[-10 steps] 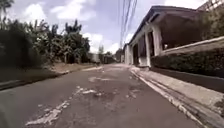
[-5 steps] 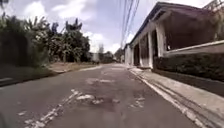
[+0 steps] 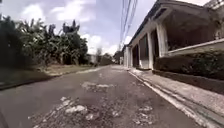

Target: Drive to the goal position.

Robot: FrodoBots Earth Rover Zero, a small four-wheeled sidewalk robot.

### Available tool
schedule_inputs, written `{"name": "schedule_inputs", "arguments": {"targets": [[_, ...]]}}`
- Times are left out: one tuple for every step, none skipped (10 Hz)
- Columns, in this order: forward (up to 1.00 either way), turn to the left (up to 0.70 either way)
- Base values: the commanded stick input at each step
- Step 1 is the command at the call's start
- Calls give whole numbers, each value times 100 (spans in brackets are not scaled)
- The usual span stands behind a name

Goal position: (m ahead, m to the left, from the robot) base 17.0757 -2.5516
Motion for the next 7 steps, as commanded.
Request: {"name": "schedule_inputs", "arguments": {"targets": [[70,35],[70,35],[70,26],[70,5],[70,0],[70,0],[70,2]]}}
